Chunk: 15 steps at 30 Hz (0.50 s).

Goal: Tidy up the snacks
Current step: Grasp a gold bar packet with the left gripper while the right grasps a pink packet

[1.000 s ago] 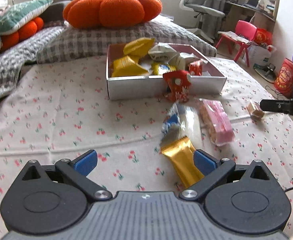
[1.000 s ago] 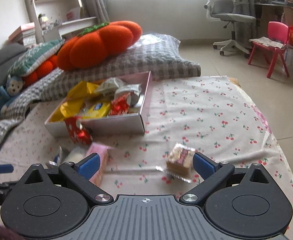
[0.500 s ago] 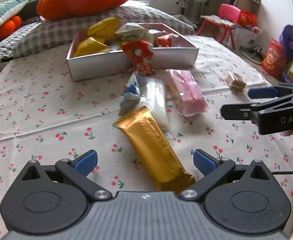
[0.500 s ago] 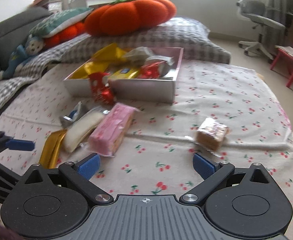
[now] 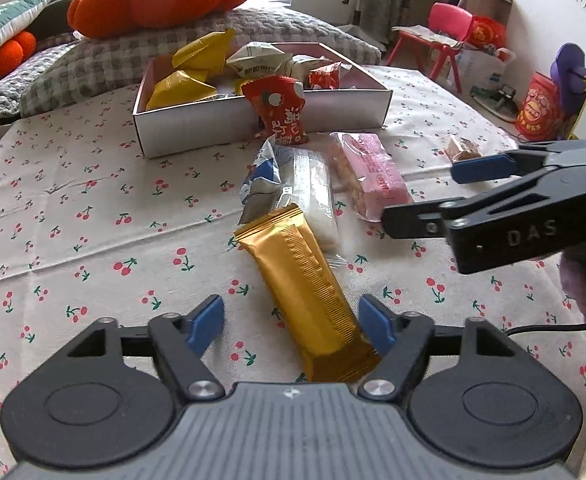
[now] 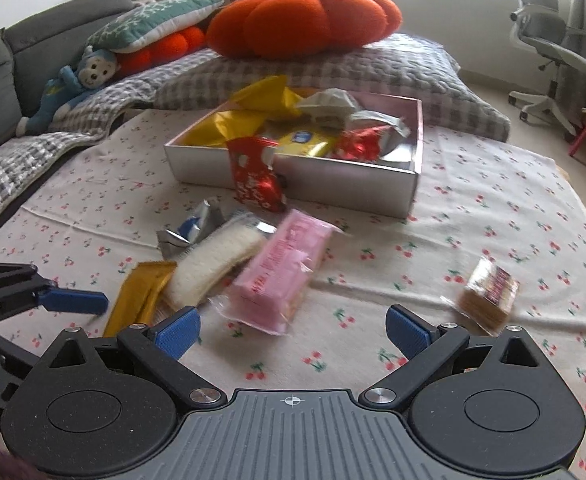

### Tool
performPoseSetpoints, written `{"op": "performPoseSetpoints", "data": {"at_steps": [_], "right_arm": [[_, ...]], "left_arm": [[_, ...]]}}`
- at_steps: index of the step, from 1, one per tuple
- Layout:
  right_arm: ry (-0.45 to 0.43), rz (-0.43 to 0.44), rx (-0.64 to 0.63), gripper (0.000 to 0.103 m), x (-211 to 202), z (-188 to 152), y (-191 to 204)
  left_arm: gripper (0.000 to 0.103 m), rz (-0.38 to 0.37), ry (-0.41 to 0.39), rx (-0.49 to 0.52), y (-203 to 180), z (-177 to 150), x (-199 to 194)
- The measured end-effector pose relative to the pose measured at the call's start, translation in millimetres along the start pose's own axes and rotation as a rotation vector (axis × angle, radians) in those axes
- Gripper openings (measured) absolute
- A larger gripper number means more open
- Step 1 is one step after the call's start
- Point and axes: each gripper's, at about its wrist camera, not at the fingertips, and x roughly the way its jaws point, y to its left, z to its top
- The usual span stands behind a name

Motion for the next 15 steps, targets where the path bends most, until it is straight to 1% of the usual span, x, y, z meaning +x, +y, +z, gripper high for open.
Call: {"op": "performPoseSetpoints", "data": {"at_steps": [3,5,8,10,13,15], "right_arm": [[0.004,0.001,-0.006,0.100,5,3,6],[0.012,0.001,-0.003,0.100,10,4,8],[0.016,-0.002,0.002,0.100,16,7,11],[0.007,-0.012,0.013,0.100,18,9,12],[0.002,-0.032,0.034,0.100,21,12,11],[0.007,-0.058,0.042,0.098,24,14,11]], "left_arm": [[0.056,-0.017,0.005,-0.012,4,0,-2],[0.044,-0.021,0.004,-0.008,5,0,-4],[0.033,-0.019,0.002,-0.008,6,1,-5],[0.029,-0.013,0.006,-0.012,8,1,-5],[0.029,-0.013,0.006,-0.020,11,1,-6],[0.029,-0.001,0.005,-0.025,14,0,-7]]}}
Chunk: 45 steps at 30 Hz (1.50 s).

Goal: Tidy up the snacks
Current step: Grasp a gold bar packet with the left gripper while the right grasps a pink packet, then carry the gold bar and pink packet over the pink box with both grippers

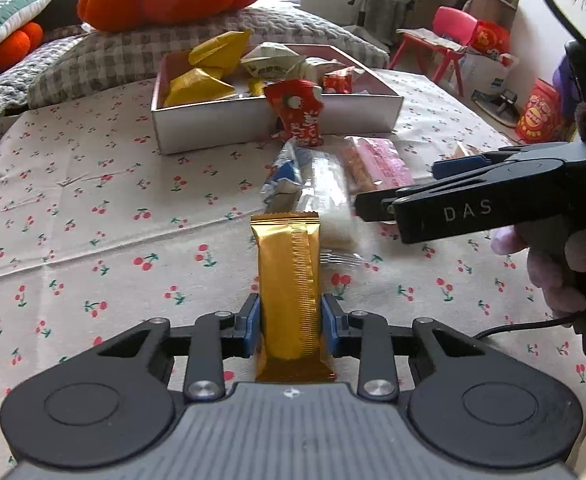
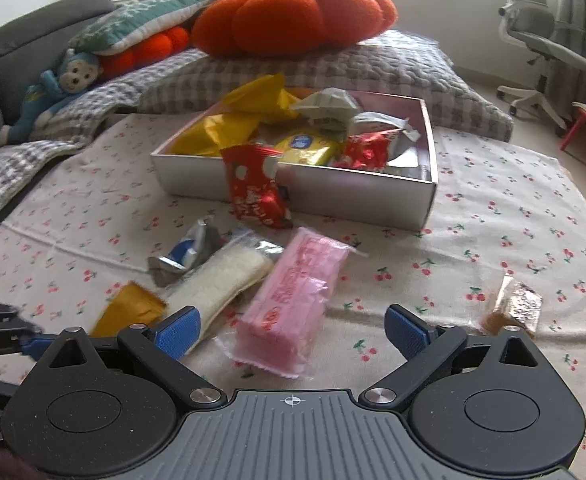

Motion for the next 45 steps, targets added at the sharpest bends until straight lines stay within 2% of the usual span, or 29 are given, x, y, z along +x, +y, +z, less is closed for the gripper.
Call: {"op": "performPoseSetpoints", "data": {"at_steps": [2,5,9,12,13,24,28,31,33,37,39,40,42,43,45], "right_arm": [[0.003,-0.011,0.007,0.095,2,1,-2],[0.013,-0.011,0.027,0.083,4,1,-6],[0.026,-0.004,0.055,0.062,6,-1,-13],[0.027,0.001,0.057,0.041,3,0,-16],[0.031,0.009,0.066,0.036,2,0,-19],[0.058,0.028,0.041,0.033,-19,-17,-23],[0.051,0.031,0.012,0.038,-23,-23,-22],[0.045,0.034,-0.004,0.051,-22,-23,-20],[0.042,0.027,-0.013,0.052,-21,-23,-18],[0.033,0.010,-0.035,0.052,-16,-22,-14],[0.029,0.002,-0.040,0.052,-15,-21,-13],[0.028,-0.002,-0.041,0.052,-14,-21,-12],[0.028,-0.008,-0.043,0.052,-13,-20,-11],[0.031,-0.010,-0.046,0.050,-13,-20,-11],[0.032,-0.002,-0.053,0.038,-13,-19,-10]], "left_arm": [[0.029,0.009,0.000,-0.013,4,0,-1],[0.029,0.023,0.000,-0.033,10,0,-2],[0.029,0.037,0.000,-0.052,16,1,-1],[0.029,0.054,-0.001,-0.063,19,3,0],[0.029,0.059,0.000,-0.066,20,3,0],[0.029,0.110,-0.015,-0.096,33,6,4],[0.032,0.112,-0.024,-0.093,32,7,6],[0.039,0.110,-0.023,-0.063,29,8,8],[0.040,0.112,-0.022,-0.048,27,8,9],[0.041,0.112,-0.015,-0.037,27,10,10],[0.036,0.116,-0.010,-0.035,28,11,10],[0.030,0.117,-0.009,-0.034,28,11,10],[0.029,0.114,-0.002,-0.038,28,12,10],[0.028,0.112,-0.002,-0.042,29,13,10],[0.028,0.107,-0.004,-0.056,30,13,9]]}}
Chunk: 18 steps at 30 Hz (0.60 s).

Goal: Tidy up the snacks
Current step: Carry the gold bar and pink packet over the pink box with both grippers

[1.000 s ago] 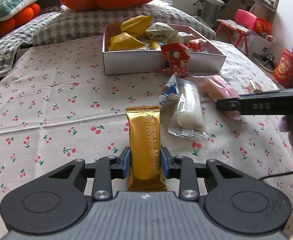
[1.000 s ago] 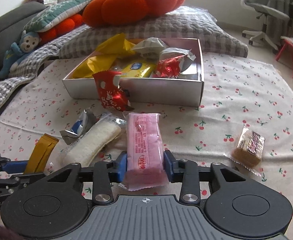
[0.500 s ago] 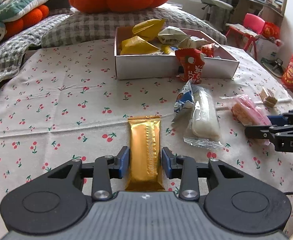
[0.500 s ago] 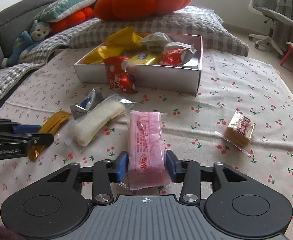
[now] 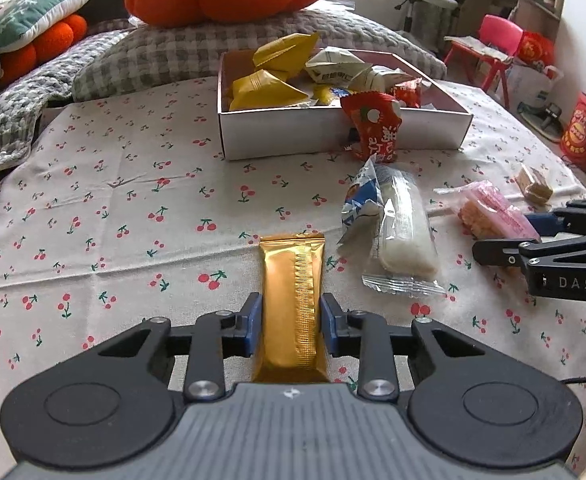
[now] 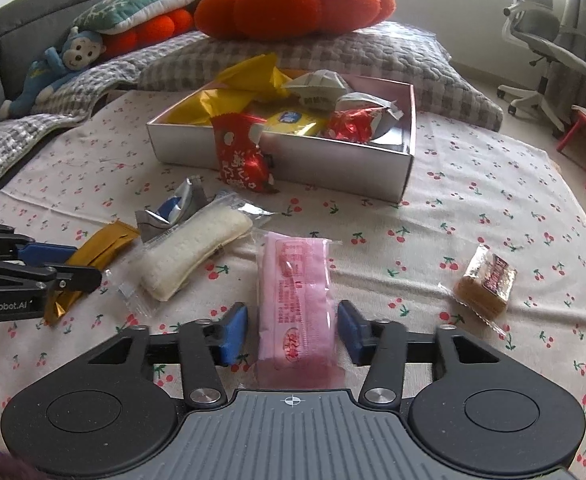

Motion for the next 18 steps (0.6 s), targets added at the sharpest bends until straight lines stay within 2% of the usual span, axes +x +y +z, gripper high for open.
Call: {"op": "performPoseSetpoints", "data": {"at_steps": [1,3,18], "right_arm": [[0.000,-0.001,-0.003,0.033,0,1,0],[0.002,0.003,-0.002,0.031,0,2,0],[-0.026,0.020,0.059,0.031,-11,13,-7]], "left_arm": [[0.028,-0.002,0.000,-0.006,1,0,0],[0.027,-0.008,0.002,-0.018,2,1,0],[0.027,-0.035,-0.054,-0.069,3,21,-14]]}}
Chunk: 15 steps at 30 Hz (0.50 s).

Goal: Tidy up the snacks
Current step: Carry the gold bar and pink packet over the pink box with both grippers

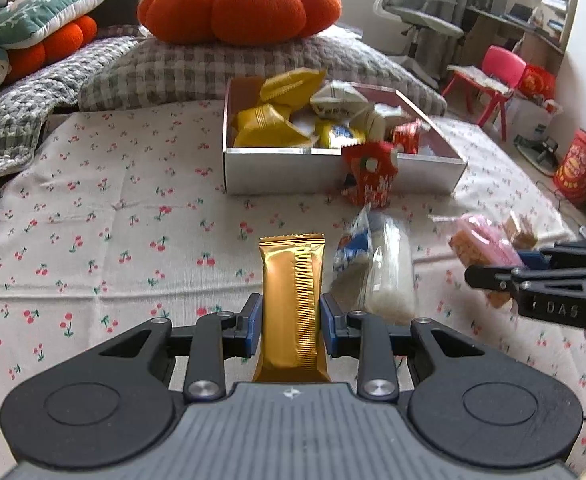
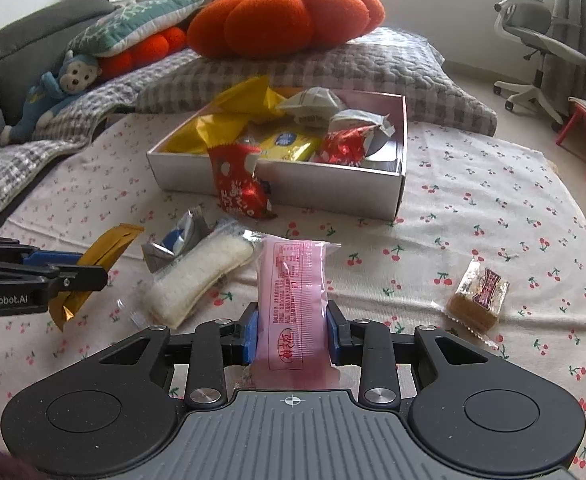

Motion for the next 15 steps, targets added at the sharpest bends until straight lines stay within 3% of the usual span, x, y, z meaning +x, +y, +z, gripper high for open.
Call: {"op": "performPoseSetpoints", "data": {"at_steps": [15], "right_arm": [[-0.070,0.022,0.117,0.031,-9,39,-14]], "left_arm": [[0.027,-0.040,-0.111,-0.045,-8,57,-10]]}}
